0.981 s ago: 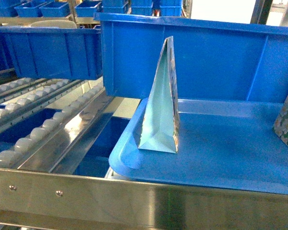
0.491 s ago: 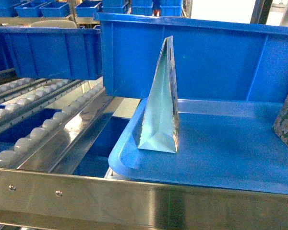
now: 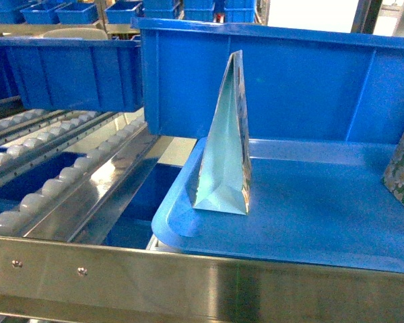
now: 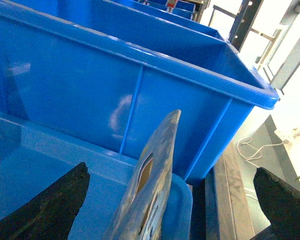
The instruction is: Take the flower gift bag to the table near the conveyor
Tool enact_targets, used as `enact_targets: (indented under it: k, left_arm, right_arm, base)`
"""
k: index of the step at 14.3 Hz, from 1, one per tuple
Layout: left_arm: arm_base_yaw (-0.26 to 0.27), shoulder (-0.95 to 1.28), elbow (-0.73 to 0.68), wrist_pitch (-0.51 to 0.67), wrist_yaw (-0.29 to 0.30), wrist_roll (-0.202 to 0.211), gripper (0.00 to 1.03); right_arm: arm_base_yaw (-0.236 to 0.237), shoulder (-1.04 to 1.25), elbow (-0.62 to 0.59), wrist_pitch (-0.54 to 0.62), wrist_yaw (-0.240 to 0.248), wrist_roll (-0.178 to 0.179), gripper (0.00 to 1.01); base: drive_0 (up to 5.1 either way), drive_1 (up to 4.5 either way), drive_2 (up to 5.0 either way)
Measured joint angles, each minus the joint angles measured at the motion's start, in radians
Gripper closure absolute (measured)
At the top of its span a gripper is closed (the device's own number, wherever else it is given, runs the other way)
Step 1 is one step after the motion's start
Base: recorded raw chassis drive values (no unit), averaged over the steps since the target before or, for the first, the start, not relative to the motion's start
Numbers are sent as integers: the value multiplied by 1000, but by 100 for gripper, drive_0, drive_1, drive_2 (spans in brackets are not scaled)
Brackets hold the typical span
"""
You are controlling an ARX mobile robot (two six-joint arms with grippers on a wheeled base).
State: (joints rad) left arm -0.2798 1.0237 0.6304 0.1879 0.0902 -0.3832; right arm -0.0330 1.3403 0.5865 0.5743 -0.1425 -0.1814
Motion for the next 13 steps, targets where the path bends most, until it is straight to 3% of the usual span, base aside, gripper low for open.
enact_targets:
  k: [5, 8, 9, 13]
  left_arm:
    - [0, 0, 0, 0, 0, -2, 5]
    - [0, 0, 1, 0, 0, -2, 5]
    - [0, 0, 1, 0, 0, -2, 5]
    - [0, 0, 1, 0, 0, -2, 5]
  right_arm:
    - [-1, 42, 21, 0, 10, -1, 3]
    - [-8, 61, 26, 28, 44, -5, 3]
    - [-8, 61, 26, 28, 44, -5, 7]
    - [-8, 61, 26, 29, 44, -5, 54]
  base:
    - [-435, 242, 242]
    - [-435, 242, 242]
    - [-435, 242, 242]
    - [-435, 242, 242]
